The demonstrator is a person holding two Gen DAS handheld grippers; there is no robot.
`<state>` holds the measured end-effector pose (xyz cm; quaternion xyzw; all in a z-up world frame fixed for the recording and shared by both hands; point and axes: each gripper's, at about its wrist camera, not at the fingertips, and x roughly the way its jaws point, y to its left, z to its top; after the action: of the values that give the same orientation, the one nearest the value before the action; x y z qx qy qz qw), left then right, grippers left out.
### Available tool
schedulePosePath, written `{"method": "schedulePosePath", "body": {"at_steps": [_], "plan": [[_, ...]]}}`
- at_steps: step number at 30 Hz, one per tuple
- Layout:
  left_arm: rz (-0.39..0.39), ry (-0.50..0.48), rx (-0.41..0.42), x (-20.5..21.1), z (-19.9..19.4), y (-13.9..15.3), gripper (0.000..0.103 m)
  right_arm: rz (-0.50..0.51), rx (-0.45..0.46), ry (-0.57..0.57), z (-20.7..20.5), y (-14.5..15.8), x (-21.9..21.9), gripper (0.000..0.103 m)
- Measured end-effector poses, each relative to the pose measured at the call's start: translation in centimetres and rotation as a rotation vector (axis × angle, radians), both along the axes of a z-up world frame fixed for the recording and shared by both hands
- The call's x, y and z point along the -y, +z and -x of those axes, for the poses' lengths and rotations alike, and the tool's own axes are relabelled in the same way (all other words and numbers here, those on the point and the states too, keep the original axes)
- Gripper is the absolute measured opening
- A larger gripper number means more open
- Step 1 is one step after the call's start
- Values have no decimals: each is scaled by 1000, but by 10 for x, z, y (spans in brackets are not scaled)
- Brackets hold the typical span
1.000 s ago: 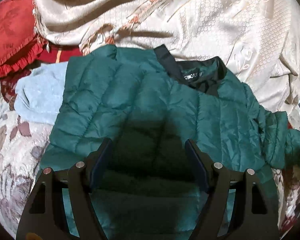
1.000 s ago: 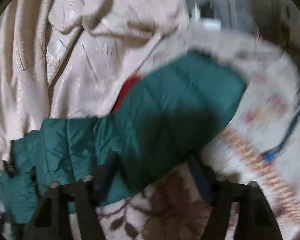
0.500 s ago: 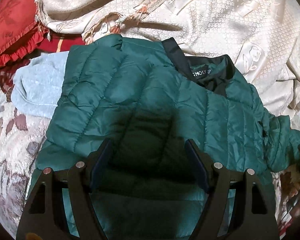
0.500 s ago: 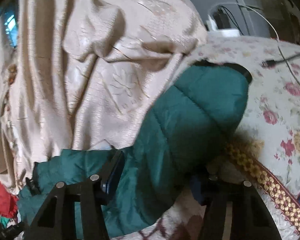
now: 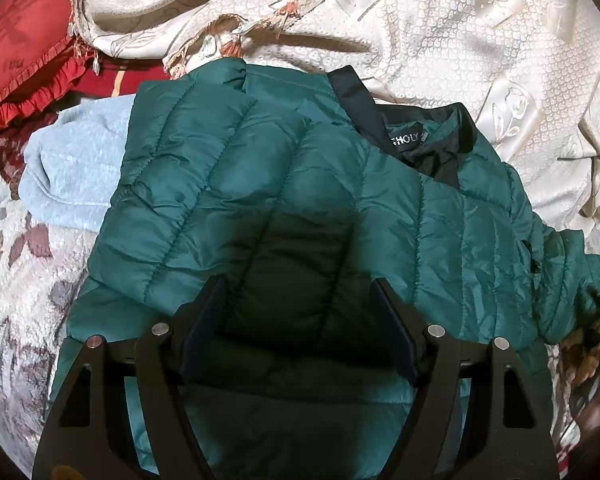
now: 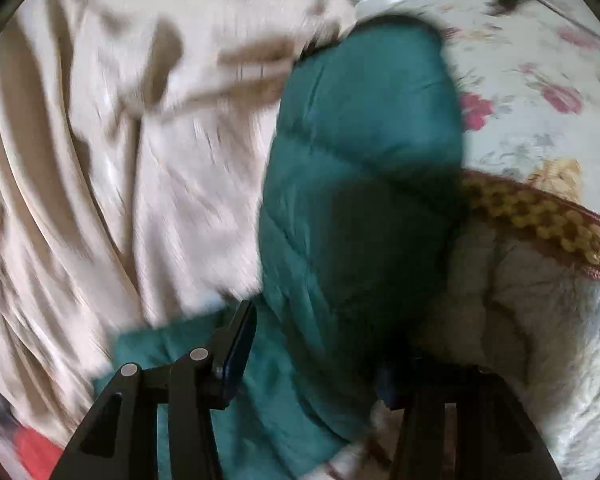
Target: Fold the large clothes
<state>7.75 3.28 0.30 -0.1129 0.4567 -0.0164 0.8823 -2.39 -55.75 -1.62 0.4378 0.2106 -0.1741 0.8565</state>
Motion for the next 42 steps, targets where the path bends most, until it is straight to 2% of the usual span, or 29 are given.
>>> {"method": "schedulePosePath", "body": {"at_steps": [2,4,5,8,9,14,16,18,21,23,26,28,33,39,42], "plan": [[-1,-1,-2,0,0,-1,74,-36,62,-20,3,0,4,49],[2,-1,-4,-1,-1,-2,74,-58,108,5,1,0,8,48],[4,2,-5,-1,-1,-1,74,-65,113,27,0,0,11,34],[5,3,-6,-1,-1,-2,74,-80,109,59,-2,-3,20,15],[5,4,-5,-1,-1,-2,74,-84,119,66,0,-2,22,13],[9,11,-5,-3,-3,-1,74,-25,110,88,-3,11,13,9],[8,18,-3,-5,-4,-1,74,42,71,78,-6,26,1,9],[6,33,-5,-8,-6,-1,74,155,2,90,-10,46,-25,8],[-6,72,-6,-17,-8,0,74,273,-25,126,-17,70,-62,8],[-6,99,-7,-24,-9,1,74,344,-5,188,-21,87,-101,8],[-7,126,-5,-34,-10,3,74,384,21,303,-29,99,-153,8],[-39,145,-13,-39,-13,4,74,401,31,372,-35,102,-186,8],[-99,185,-31,-49,-19,1,74,422,65,606,-52,93,-278,8],[-81,164,-33,-50,-21,1,74,376,125,979,-74,61,-391,8],[-53,152,-36,-51,-23,0,74,374,81,1074,-82,39,-424,9]]}}
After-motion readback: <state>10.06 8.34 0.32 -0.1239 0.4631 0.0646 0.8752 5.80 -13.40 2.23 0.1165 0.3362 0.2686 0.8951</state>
